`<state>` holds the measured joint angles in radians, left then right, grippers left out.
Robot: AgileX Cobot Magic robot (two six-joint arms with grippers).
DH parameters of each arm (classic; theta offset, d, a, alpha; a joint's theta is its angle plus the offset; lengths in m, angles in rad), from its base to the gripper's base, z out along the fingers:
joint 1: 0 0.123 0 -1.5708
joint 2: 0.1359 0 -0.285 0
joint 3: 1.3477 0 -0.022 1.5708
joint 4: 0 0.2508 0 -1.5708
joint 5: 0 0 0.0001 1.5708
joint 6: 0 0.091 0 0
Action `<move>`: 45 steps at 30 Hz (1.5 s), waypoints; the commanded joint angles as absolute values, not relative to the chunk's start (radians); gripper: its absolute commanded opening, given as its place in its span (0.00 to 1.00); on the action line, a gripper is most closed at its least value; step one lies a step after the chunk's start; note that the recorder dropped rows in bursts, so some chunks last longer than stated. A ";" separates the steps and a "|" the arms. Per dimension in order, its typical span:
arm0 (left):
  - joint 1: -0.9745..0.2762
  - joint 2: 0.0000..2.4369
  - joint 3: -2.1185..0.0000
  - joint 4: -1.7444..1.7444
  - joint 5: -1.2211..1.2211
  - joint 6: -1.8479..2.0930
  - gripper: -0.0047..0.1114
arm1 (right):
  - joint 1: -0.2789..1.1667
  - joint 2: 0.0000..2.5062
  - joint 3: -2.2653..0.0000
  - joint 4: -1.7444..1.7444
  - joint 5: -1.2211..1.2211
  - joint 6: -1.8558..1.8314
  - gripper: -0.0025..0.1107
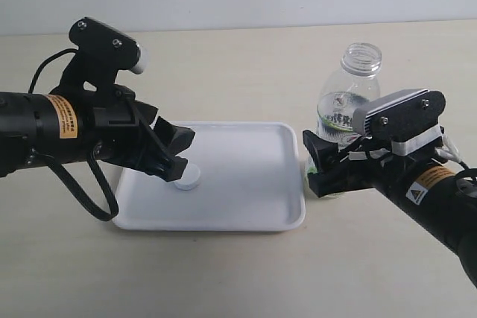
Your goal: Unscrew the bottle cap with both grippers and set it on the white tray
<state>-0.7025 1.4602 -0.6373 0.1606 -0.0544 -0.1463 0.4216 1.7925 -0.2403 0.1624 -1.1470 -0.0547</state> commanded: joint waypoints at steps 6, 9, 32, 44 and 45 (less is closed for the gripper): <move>-0.697 1.444 -0.594 0.164 -0.169 -0.165 0.56 | 0.425 1.658 -0.133 0.159 -1.122 0.017 0.73; -0.697 1.421 -0.569 0.164 -0.214 -0.175 0.56 | 0.425 1.601 -0.107 0.162 -1.069 0.028 0.73; -0.697 0.843 -0.370 0.166 -0.063 -0.265 0.15 | 0.425 1.335 0.000 0.102 -0.773 0.197 0.68; -0.697 0.785 -0.370 0.171 -0.054 -0.264 0.04 | 0.425 1.335 0.000 0.102 -0.775 0.197 0.68; -0.697 0.785 -0.370 0.171 -0.054 -0.264 0.04 | 0.425 1.335 0.000 0.102 -0.775 0.197 0.68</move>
<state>-0.7025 0.7903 -0.3752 0.1644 -0.0533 -0.2543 0.4216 1.3417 -0.0056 0.1119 -0.7748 0.1963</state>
